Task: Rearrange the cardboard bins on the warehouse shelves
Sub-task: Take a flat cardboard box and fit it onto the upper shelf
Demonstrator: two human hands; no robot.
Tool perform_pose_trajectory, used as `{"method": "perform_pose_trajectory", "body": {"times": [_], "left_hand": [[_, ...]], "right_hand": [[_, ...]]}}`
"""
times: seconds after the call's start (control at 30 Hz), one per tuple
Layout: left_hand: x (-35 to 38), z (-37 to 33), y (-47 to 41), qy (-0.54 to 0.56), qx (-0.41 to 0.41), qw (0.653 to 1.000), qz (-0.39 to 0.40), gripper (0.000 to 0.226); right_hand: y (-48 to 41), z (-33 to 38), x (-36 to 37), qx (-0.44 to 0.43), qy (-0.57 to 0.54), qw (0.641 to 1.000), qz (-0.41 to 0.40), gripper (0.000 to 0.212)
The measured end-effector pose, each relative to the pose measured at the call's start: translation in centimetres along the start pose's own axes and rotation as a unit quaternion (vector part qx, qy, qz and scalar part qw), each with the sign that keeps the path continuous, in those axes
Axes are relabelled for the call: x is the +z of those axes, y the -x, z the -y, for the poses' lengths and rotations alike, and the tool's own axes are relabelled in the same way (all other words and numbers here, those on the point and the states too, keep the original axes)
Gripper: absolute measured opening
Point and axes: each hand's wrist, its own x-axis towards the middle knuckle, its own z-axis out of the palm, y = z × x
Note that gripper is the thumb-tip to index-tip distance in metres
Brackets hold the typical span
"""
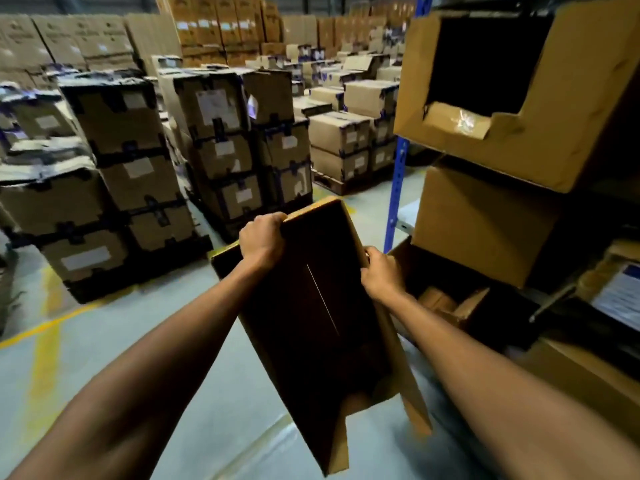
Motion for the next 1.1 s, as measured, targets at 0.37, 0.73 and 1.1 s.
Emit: {"method": "perform_pose_trajectory", "body": {"times": [0.37, 0.73, 1.1], "left_hand": [[7.5, -5.4, 3.6, 0.091, 0.269, 0.949, 0.136, 0.026], [9.2, -11.6, 11.3, 0.466, -0.193, 0.863, 0.023, 0.021], [10.8, -10.4, 11.4, 0.565, -0.459, 0.649, 0.22, 0.021]], "right_hand": [[4.1, -2.5, -1.3, -0.182, 0.254, 0.949, -0.041, 0.071], [6.9, -2.9, 0.2, -0.044, 0.253, 0.964, 0.063, 0.047], [12.6, -5.0, 3.0, -0.001, 0.115, 0.991, 0.061, 0.046]]}}
